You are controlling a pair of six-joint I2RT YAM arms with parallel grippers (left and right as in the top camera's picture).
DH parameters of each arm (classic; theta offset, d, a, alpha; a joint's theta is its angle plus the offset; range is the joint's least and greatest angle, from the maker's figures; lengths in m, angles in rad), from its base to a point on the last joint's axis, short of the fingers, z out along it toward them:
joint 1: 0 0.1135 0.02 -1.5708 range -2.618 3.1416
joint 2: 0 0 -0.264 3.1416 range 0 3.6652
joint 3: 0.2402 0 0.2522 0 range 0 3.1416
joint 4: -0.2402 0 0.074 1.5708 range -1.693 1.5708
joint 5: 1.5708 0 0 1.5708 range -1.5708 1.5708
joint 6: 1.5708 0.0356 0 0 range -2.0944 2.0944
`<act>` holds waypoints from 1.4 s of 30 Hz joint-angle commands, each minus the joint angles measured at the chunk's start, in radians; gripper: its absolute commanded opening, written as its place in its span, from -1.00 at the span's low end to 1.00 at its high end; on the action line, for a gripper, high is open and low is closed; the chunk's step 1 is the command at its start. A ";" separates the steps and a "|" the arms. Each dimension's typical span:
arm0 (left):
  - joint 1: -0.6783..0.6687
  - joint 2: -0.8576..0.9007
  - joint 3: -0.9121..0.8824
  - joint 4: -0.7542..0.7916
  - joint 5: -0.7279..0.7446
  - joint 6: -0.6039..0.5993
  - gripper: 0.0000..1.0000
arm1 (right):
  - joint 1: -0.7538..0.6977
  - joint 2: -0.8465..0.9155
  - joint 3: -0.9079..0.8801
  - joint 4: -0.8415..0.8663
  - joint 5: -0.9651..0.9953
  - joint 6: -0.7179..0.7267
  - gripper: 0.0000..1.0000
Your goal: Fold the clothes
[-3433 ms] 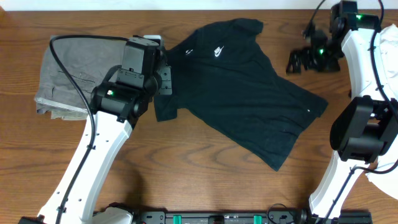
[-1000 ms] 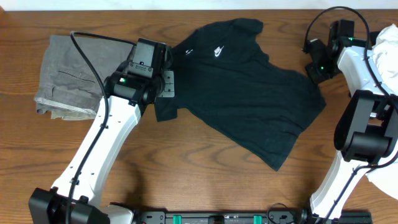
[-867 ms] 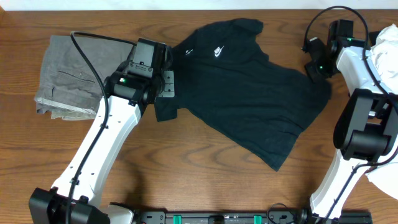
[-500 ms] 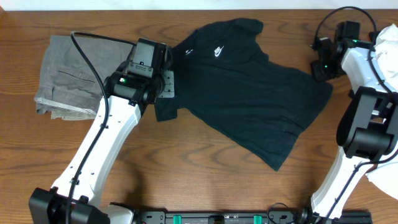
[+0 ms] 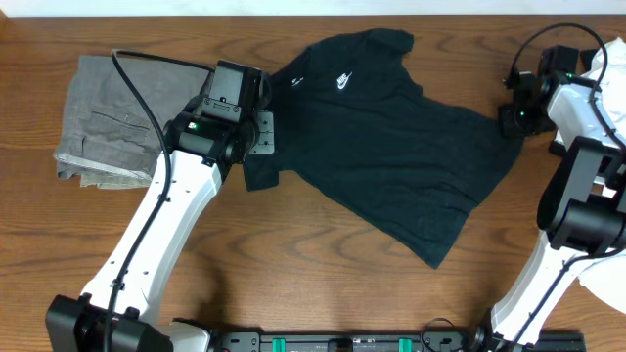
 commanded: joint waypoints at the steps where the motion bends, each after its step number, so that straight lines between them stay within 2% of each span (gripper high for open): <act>1: 0.005 0.027 -0.005 0.000 -0.005 0.002 -0.11 | -0.039 0.039 -0.025 0.045 0.018 0.021 -0.78; 8: 0.005 0.068 -0.005 0.008 -0.004 0.002 -0.12 | -0.070 0.049 -0.016 0.092 0.015 0.031 -0.81; 13: 0.005 0.071 -0.005 0.019 -0.004 0.002 -0.12 | -0.070 0.049 0.056 0.087 0.013 0.031 -0.82; 19: 0.005 0.071 -0.005 0.032 -0.005 0.002 -0.12 | -0.069 0.049 0.204 -0.067 -0.131 0.033 -0.80; 23: 0.002 0.076 -0.005 0.105 0.000 0.002 -0.17 | -0.068 0.049 0.260 -0.177 -0.169 0.116 -0.77; 25: 0.002 0.090 -0.005 0.167 0.022 0.017 -0.37 | -0.068 0.049 0.261 -0.190 -0.169 0.141 -0.67; 26: 0.001 0.104 -0.005 0.211 0.044 0.036 -0.49 | -0.068 0.049 0.261 -0.199 -0.170 0.152 -0.53; 29: 0.002 0.155 -0.005 0.328 0.092 0.070 -0.55 | -0.068 0.049 0.261 -0.212 -0.170 0.154 -0.17; 30: 0.002 0.177 -0.005 0.371 0.094 0.080 -0.56 | -0.068 0.049 0.260 -0.212 -0.170 0.154 0.11; 31: 0.002 0.204 -0.005 0.414 0.093 0.090 -0.56 | -0.068 0.049 0.260 -0.213 -0.170 0.154 0.66; 32: 0.002 0.232 -0.005 0.454 0.094 0.098 -0.56 | -0.068 0.049 0.260 -0.216 -0.170 0.154 0.99; 38: 0.004 0.422 -0.005 0.629 0.093 0.140 -0.63 | -0.068 0.049 0.260 -0.216 -0.170 0.154 0.98; 40: 0.008 0.468 -0.005 0.629 0.092 0.161 -0.78 | -0.068 0.049 0.260 -0.217 -0.173 0.156 0.99; 42: 0.017 0.486 -0.005 0.586 0.082 0.161 -0.88 | -0.068 0.049 0.260 -0.224 -0.204 0.216 0.99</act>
